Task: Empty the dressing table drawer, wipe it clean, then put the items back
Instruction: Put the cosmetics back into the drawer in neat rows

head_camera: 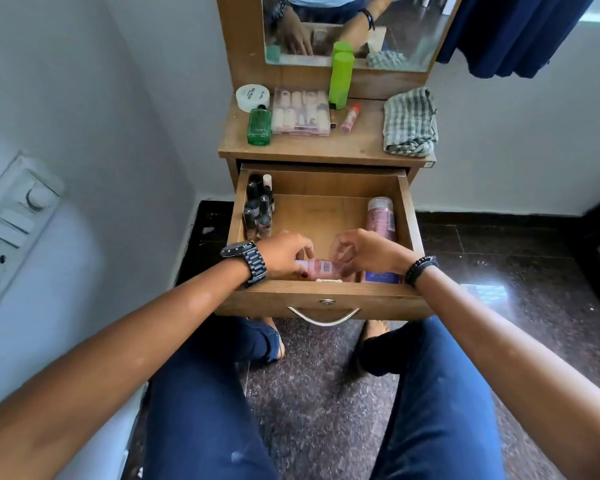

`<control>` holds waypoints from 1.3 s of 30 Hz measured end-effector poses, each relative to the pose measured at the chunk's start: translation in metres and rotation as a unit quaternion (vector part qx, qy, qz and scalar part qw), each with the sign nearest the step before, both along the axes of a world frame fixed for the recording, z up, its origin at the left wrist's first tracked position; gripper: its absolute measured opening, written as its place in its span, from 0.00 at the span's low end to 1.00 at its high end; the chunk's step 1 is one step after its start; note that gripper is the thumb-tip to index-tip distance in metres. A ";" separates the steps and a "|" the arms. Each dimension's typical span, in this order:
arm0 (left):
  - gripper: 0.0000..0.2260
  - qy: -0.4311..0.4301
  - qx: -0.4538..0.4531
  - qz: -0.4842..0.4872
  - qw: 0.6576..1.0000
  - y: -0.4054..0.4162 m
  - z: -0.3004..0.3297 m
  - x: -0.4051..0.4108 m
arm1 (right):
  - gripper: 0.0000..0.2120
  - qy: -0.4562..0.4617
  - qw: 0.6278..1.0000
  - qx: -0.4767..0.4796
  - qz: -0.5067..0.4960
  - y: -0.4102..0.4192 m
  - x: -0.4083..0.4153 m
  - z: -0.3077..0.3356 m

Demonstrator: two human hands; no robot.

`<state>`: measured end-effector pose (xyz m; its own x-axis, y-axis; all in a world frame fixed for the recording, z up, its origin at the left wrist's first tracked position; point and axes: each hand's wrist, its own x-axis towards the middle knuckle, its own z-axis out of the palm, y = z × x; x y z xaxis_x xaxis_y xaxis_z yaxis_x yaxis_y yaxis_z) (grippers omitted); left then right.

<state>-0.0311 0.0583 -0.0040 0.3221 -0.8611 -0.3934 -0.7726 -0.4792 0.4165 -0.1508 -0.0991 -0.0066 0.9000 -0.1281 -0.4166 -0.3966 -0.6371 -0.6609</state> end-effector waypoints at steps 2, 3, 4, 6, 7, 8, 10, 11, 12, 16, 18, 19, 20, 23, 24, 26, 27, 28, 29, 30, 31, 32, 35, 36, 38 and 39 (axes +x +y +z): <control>0.15 0.000 0.016 -0.012 1.000 -0.005 0.000 -0.003 | 0.15 0.027 0.999 -0.027 0.024 0.002 0.003 0.001; 0.15 0.005 0.021 -0.016 1.000 -0.007 0.000 -0.004 | 0.15 0.040 0.998 -0.031 0.031 0.001 0.004 0.002; 0.14 0.009 0.025 -0.019 0.999 -0.010 -0.001 -0.006 | 0.14 0.052 0.997 -0.037 0.040 0.000 0.004 0.001; 0.12 0.011 0.029 -0.023 0.999 -0.012 -0.003 -0.008 | 0.13 0.067 0.994 -0.063 0.066 -0.002 0.004 -0.001; 0.11 0.017 0.028 -0.020 0.999 -0.013 -0.004 -0.009 | 0.12 0.069 0.992 -0.077 0.074 -0.004 0.004 -0.001; 0.11 0.027 0.025 -0.014 0.999 -0.014 -0.005 -0.009 | 0.12 0.069 0.991 -0.086 0.078 -0.004 0.003 -0.001; 0.10 0.036 0.023 -0.007 0.999 -0.014 -0.005 -0.009 | 0.11 0.071 0.991 -0.088 0.076 -0.005 0.004 -0.002; 0.10 0.036 0.023 -0.007 0.999 -0.014 -0.005 -0.009 | 0.11 0.074 0.991 -0.084 0.074 -0.006 0.004 -0.002; 0.10 0.036 0.023 -0.007 0.999 -0.014 -0.005 -0.009 | 0.11 0.078 0.991 -0.077 0.072 -0.006 0.005 -0.003; 0.12 0.044 0.028 -0.003 0.999 -0.014 -0.006 -0.005 | 0.13 0.081 0.993 -0.052 0.064 -0.009 0.005 -0.001; 0.13 0.042 0.016 0.006 0.999 -0.014 -0.003 -0.002 | 0.13 0.067 0.997 -0.027 0.034 -0.012 0.006 0.003; 0.13 0.043 0.005 0.010 0.999 -0.014 0.001 0.000 | 0.13 0.055 0.998 -0.021 0.025 -0.014 0.007 0.006; 0.13 0.048 -0.011 0.015 0.999 -0.015 0.006 0.002 | 0.12 0.038 0.999 -0.026 0.025 -0.016 0.009 0.010; 0.12 0.070 -0.088 0.053 0.992 -0.019 0.028 0.012 | 0.11 -0.031 0.999 -0.014 0.018 -0.020 0.016 0.025; 0.11 0.070 -0.122 0.072 0.988 -0.022 0.036 0.017 | 0.10 -0.057 0.998 -0.004 0.004 -0.021 0.021 0.032; 0.10 0.049 -0.179 0.110 0.977 -0.027 0.051 0.029 | 0.10 -0.107 0.994 -0.001 -0.023 -0.023 0.034 0.046; 0.10 0.032 -0.203 0.127 0.970 -0.031 0.058 0.036 | 0.10 -0.134 0.990 -0.009 -0.033 -0.024 0.043 0.053; 0.10 0.016 -0.225 0.142 0.964 -0.035 0.064 0.043 | 0.09 -0.161 0.986 -0.022 -0.043 -0.025 0.052 0.059; 0.09 0.002 -0.245 0.158 0.956 -0.039 0.069 0.050 | 0.09 -0.186 0.980 -0.041 -0.060 -0.027 0.062 0.062; 0.08 -0.014 -0.262 0.174 0.949 -0.044 0.073 0.058 | 0.09 -0.207 0.973 -0.063 -0.083 -0.028 0.072 0.065; 0.08 -0.034 -0.274 0.188 0.942 -0.048 0.075 0.064 | 0.09 -0.224 0.965 -0.084 -0.112 -0.030 0.081 0.066; 0.08 -0.062 -0.282 0.199 0.937 -0.052 0.077 0.072 | 0.09 -0.237 0.956 -0.101 -0.141 -0.032 0.090 0.067; 0.08 -0.163 -0.281 0.200 0.925 -0.059 0.077 0.093 | 0.14 -0.262 0.936 -0.148 -0.184 -0.035 0.111 0.068; 0.09 -0.196 -0.270 0.192 0.923 -0.061 0.075 0.099 | 0.16 -0.267 0.931 -0.181 -0.173 -0.035 0.116 0.068; 0.13 -0.268 -0.220 0.165 0.923 -0.064 0.070 0.109 | 0.19 -0.263 0.924 -0.243 -0.135 -0.035 0.123 0.065; 0.16 -0.302 -0.180 0.150 0.924 -0.065 0.066 0.114 | 0.20 -0.253 0.924 -0.264 -0.114 -0.034 0.126 0.063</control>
<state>0.0824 -0.0067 0.0624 0.6346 -0.7379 0.2298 -0.7712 -0.6240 0.1262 -0.0248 -0.1329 0.0565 0.8868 -0.4036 0.2253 -0.2854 -0.8615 -0.4201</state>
